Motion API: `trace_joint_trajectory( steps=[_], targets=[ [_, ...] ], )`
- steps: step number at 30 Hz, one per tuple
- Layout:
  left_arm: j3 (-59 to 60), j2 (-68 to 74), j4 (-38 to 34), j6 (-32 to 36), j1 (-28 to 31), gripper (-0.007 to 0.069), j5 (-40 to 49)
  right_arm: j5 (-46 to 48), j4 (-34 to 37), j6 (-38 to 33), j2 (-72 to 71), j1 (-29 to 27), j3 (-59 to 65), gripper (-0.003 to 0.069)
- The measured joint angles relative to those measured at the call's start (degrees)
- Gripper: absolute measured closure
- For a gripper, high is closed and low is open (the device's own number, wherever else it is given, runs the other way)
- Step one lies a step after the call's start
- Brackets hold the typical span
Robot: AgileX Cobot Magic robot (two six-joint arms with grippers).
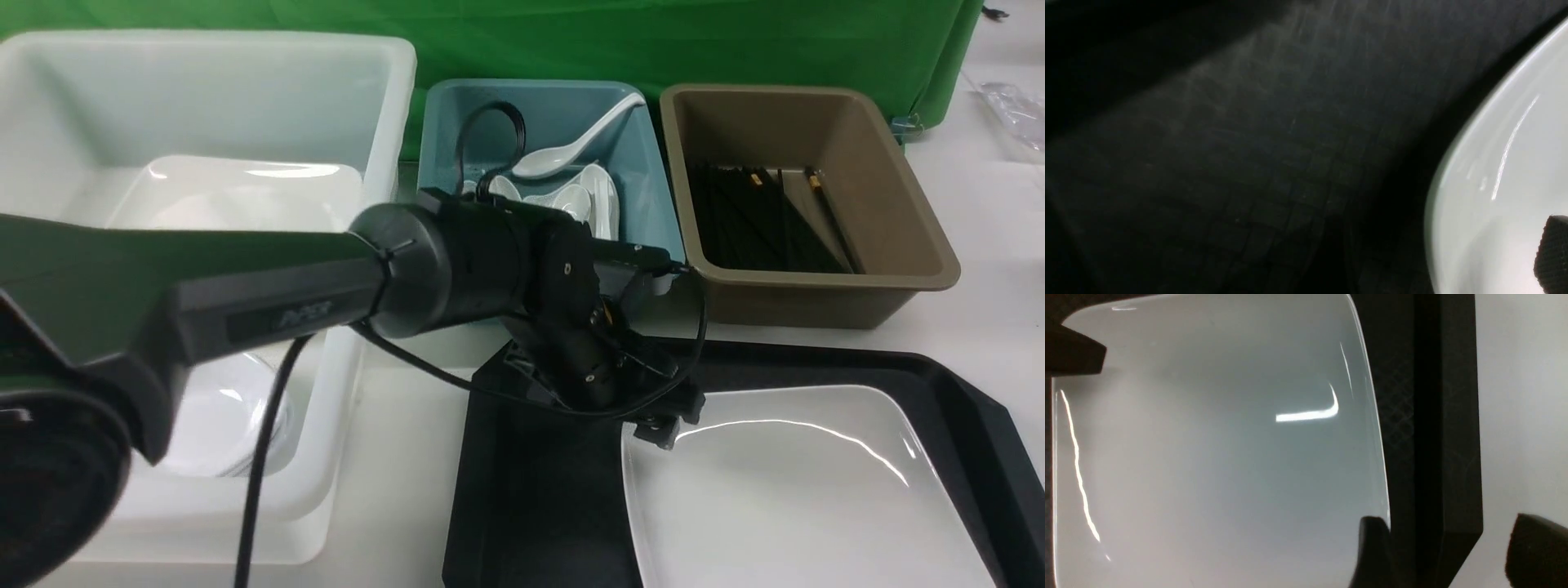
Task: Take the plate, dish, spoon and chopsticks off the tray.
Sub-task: Use the left arm to grab a plate from the dinner plate
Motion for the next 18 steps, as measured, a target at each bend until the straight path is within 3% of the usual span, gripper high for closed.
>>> trace_joint_trajectory(
  steps=[3, 7, 12, 18],
  targets=[
    [-0.11, 0.57, -1.58, 1.68, 0.00, 0.0084, -0.27, -0.86, 0.00, -0.14, 0.00, 0.00, 0.02, 0.0211],
    [-0.11, 0.64, -3.15, 2.18, 0.00, 0.0237, -0.56, -2.13, 0.00, -0.18, 0.00, 0.00, 0.02, 0.0211],
    [-0.11, 0.85, -4.57, 2.06, 0.01, 0.0511, -1.56, -2.43, 0.00, -0.18, 0.00, 0.00, 0.02, 0.0211],
    [-0.30, 0.80, -6.62, 1.11, 0.19, 0.0545, -2.82, -2.67, 0.00, -0.18, 0.00, 0.00, 0.02, 0.0211]
  ],
)
